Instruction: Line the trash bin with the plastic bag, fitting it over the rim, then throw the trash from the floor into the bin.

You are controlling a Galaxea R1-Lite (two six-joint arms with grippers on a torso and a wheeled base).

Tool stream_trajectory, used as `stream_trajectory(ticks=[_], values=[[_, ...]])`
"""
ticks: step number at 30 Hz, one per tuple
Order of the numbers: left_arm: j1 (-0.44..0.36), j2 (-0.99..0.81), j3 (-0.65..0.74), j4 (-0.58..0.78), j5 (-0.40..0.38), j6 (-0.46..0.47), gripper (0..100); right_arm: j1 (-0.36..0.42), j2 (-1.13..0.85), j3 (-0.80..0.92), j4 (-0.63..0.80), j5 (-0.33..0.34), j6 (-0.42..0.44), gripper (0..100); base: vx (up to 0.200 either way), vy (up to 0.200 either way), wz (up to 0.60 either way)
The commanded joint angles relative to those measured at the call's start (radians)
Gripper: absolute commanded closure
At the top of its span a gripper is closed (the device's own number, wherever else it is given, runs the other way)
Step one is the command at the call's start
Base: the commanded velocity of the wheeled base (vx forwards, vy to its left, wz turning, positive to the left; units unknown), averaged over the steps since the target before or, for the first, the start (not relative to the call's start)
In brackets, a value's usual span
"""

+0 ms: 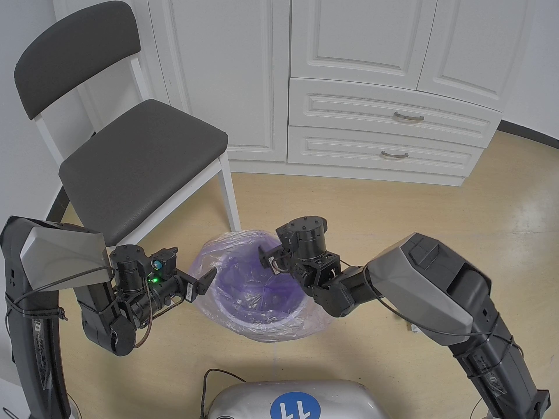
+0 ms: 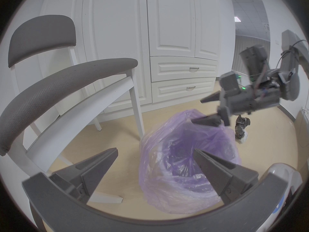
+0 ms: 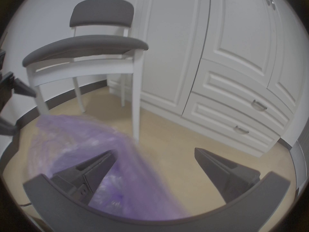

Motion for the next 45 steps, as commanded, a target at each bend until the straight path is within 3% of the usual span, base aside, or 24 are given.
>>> stream_trajectory(ticks=[1,5,9,15,21,41,45], values=[[0.003,0.041,-0.054,0.000,0.003,-0.011,0,0.069,-0.239,0.250,0.072,0.032,0.098,0,0.000,0.000,0.00],[0.006,0.065,-0.063,0.001,0.004,-0.014,0,0.074,-0.264,0.306,0.072,0.030,0.118,0,0.000,0.000,0.00],[0.018,0.122,-0.097,0.001,0.004,-0.017,0,0.097,-0.367,0.468,0.130,0.026,0.121,0,0.000,0.000,0.00],[0.043,0.161,-0.135,0.015,-0.001,-0.017,0,0.081,-0.351,0.521,0.173,0.021,0.131,0,0.000,0.000,0.00],[0.055,0.180,-0.166,0.026,-0.002,-0.019,0,0.026,-0.247,0.418,0.174,-0.026,0.168,0,0.000,0.000,0.00],[0.078,0.237,-0.267,0.044,0.026,-0.025,0,-0.106,-0.084,0.150,0.171,-0.036,0.199,0,0.000,0.000,0.00],[0.095,0.257,-0.310,0.046,0.065,-0.025,0,-0.126,-0.077,0.090,0.167,-0.040,0.203,0,0.000,0.000,0.00]])
